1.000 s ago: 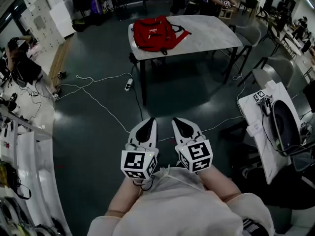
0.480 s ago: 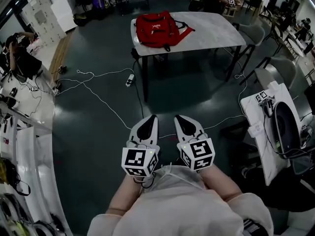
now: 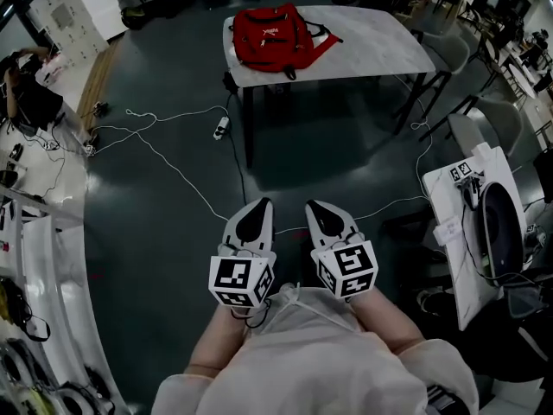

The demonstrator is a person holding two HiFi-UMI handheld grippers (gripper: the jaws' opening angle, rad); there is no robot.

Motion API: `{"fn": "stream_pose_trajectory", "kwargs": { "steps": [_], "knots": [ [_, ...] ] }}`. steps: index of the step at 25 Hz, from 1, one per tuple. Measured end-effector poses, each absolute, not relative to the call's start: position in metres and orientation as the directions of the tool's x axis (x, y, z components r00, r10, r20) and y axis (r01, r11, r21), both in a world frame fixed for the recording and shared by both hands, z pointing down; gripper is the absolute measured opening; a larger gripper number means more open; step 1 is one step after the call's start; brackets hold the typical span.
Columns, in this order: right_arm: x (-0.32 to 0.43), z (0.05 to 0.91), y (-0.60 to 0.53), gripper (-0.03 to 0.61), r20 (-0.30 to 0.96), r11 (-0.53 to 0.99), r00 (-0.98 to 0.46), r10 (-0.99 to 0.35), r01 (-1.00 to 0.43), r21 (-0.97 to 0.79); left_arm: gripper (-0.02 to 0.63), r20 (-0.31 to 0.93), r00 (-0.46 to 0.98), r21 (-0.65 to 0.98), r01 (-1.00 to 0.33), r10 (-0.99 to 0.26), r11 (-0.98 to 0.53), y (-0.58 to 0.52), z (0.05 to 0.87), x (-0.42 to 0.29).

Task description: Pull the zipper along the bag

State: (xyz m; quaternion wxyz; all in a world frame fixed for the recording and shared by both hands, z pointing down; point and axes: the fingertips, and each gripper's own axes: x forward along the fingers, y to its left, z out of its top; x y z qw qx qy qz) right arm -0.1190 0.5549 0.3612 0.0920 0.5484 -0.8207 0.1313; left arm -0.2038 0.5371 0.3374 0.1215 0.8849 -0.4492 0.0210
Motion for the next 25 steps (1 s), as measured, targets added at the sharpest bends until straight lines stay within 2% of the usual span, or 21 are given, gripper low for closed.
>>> {"fn": "stream_pose_trajectory", "kwargs": {
  "steps": [9,25],
  "knots": [
    [-0.080,0.374,0.465,0.028,0.311,0.408,-0.442,-0.841,-0.897,-0.172,0.020,0.209,0.552,0.174,-0.833,-0.807,-0.525,0.454,0.352,-0.164],
    [0.049,0.382,0.243,0.028,0.353,0.464,-0.508,-0.785,-0.861,-0.207,0.020,0.240,0.469,0.150,-0.883,-0.850,-0.444,0.244,0.351,-0.049]
  ]
}}
